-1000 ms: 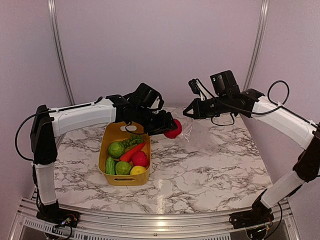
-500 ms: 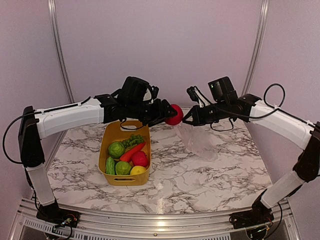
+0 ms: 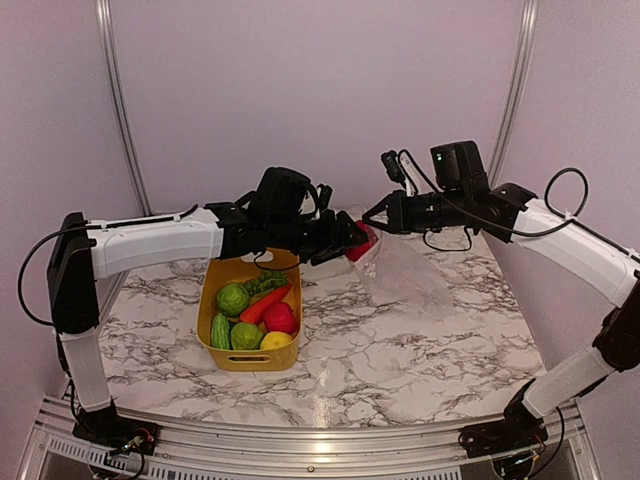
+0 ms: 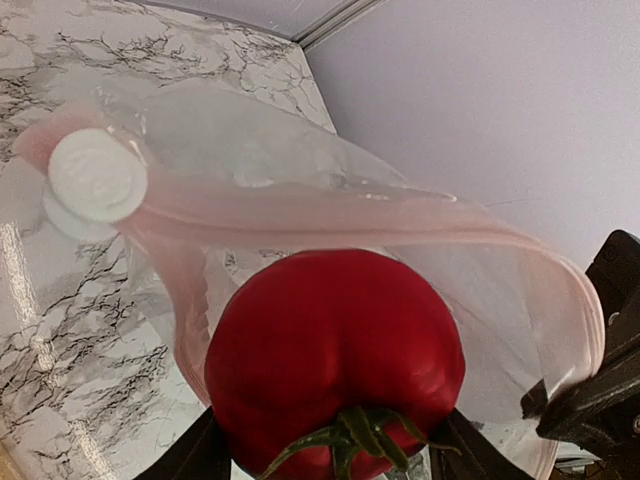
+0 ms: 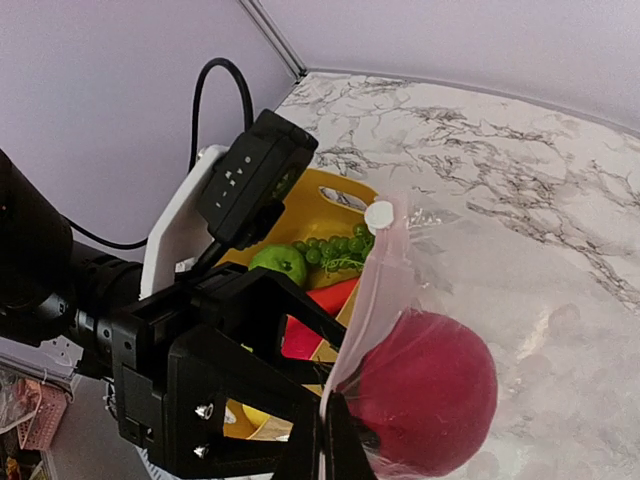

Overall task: Place the food in the zip-top bag and seal the zipper
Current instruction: Place the fake vegetable in the zipper food storage bag, then adjust the zipper food storage bag at the center of the board, then pick up the fake fruit from the bin, then place the fake fruit in the zipper food storage bag.

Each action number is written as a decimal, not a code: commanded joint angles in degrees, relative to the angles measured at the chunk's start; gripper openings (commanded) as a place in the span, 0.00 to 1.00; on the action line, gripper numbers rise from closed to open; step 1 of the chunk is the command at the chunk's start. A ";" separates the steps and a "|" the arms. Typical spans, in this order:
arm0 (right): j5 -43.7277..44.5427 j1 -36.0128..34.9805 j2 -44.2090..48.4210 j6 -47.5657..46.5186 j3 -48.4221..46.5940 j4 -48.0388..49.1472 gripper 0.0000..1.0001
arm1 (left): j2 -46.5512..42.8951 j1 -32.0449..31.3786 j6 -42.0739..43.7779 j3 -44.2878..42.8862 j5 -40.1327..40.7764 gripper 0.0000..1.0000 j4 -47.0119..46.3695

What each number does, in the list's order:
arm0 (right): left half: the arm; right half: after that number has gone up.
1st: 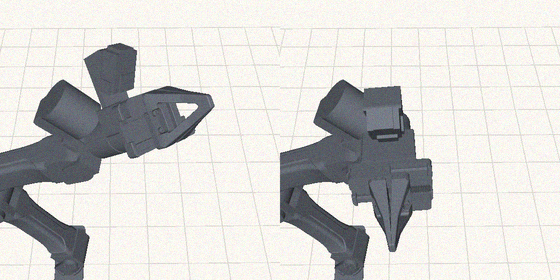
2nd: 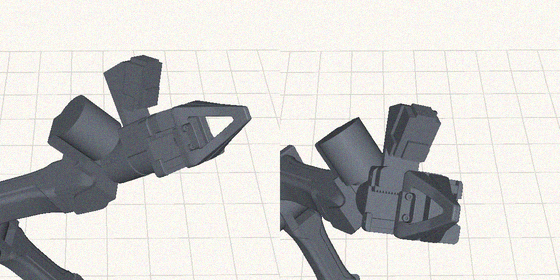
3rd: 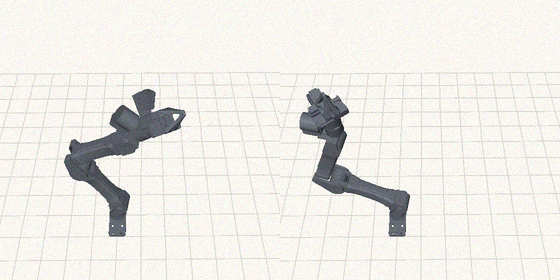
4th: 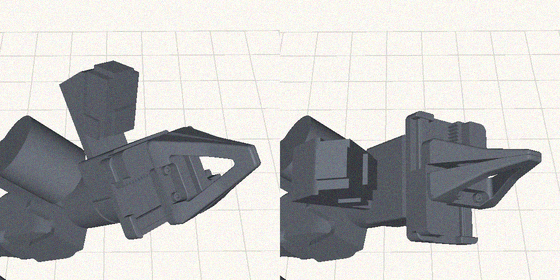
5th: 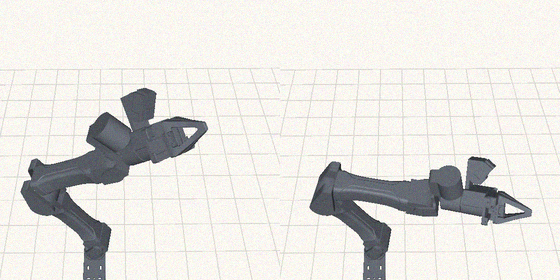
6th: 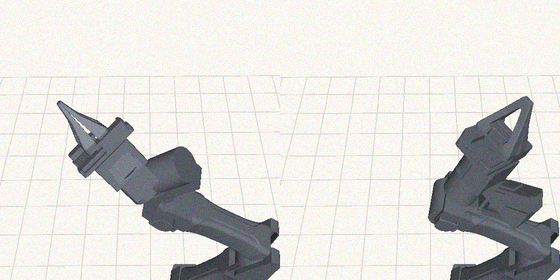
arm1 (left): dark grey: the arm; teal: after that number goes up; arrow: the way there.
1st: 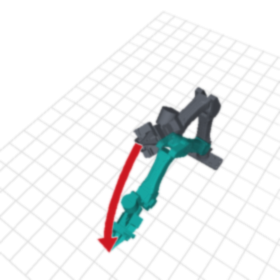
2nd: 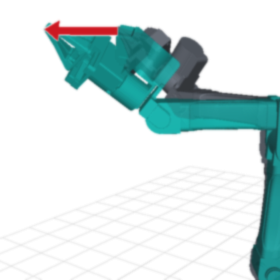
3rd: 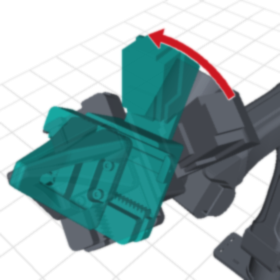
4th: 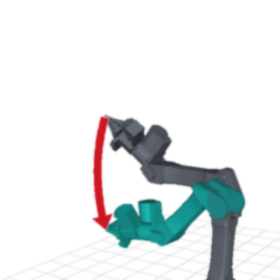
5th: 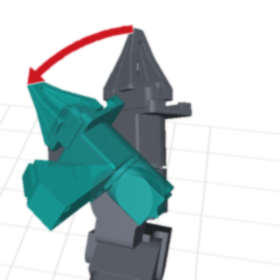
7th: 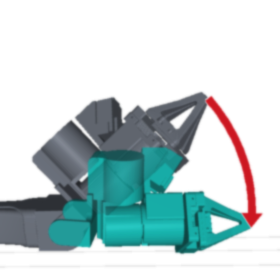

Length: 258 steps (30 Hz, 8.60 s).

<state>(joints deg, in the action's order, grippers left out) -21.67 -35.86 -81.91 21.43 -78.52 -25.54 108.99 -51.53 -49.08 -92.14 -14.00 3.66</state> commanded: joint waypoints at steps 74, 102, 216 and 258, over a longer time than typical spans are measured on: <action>51.80 -2.20 -13.51 -11.90 -30.43 -27.33 0.00 | 10.07 3.81 -5.48 -25.38 -0.16 0.00 19.21; 33.08 -3.70 -8.11 -6.28 -10.07 -12.70 0.00 | -16.87 5.37 17.70 7.75 19.26 0.77 13.16; 16.90 -3.70 -11.58 -7.89 -17.46 -15.00 0.00 | -19.52 6.02 20.20 4.79 6.85 0.38 9.64; 10.25 -3.70 -10.69 -0.66 -20.59 -13.84 0.00 | -1.57 2.27 6.25 4.40 11.63 0.18 -9.93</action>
<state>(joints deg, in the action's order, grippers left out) -9.61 -39.05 -92.99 20.01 -96.62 -40.62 104.49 -49.04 -44.10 -81.89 -4.34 -14.57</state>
